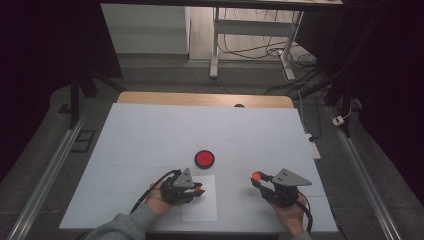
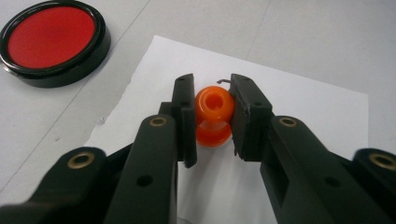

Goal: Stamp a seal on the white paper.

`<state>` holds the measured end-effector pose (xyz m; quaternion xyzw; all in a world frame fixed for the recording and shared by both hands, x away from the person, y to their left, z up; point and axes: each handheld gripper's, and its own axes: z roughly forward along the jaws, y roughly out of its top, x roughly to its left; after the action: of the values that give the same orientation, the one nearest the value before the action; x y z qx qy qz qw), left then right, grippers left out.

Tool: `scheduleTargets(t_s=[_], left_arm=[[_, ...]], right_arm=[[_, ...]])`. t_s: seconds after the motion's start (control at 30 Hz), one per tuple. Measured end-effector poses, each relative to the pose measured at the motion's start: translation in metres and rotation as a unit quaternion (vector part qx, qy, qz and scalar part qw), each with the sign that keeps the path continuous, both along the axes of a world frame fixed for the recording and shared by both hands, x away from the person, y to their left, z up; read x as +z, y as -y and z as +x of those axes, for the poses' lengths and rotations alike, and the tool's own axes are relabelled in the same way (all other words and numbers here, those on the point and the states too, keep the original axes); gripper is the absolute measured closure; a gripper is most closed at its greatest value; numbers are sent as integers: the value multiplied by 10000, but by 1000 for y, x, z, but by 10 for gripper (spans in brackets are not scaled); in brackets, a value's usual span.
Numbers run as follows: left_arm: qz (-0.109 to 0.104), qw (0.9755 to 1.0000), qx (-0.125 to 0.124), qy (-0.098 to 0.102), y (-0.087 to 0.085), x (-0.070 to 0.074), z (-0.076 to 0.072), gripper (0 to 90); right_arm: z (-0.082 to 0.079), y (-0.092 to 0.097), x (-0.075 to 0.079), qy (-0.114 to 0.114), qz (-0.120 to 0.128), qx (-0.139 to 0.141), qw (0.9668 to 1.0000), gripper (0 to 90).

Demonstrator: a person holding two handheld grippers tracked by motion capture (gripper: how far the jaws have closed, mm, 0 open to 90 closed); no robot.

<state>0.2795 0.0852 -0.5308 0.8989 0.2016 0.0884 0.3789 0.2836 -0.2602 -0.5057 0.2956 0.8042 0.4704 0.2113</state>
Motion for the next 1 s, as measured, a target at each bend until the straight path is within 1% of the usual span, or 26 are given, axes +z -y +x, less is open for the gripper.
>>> scheduleTargets(t_s=[0.03,0.3,0.43,0.5,0.57,0.63,0.7,0.77,0.83,0.87,1.0], left_arm=[[4,10000,-1,4,0,0,0,726],[32,10000,7,22,1,0,-1,726],[33,10000,1,26,1,1,0,725],[1,10000,-23,-24,0,1,1,724],[-96,9998,22,-149,-1,1,3,723],[-97,9998,11,-198,-2,2,4,722],[-299,9992,59,-240,-5,3,6,722],[-514,9983,96,-260,-9,6,7,722],[-655,9973,129,-320,-12,8,9,722],[-684,9970,123,-340,-13,8,9,722],[-667,9973,105,-288,-13,10,8,722]], right_arm=[[0,0,0,9,30,-3,10000,642],[-1,0,1,16,5,1,10000,642],[0,0,0,25,37,-6,10000,641],[0,0,1,31,40,-9,10000,642],[0,1,1,34,43,-17,10000,641],[0,1,1,26,14,-17,10000,641],[0,1,1,45,43,-20,10000,641],[0,1,2,41,19,-23,10000,641],[0,2,2,35,9,-19,10000,641],[0,2,2,35,8,-18,10000,641],[0,1,2,41,25,-19,10000,641]])
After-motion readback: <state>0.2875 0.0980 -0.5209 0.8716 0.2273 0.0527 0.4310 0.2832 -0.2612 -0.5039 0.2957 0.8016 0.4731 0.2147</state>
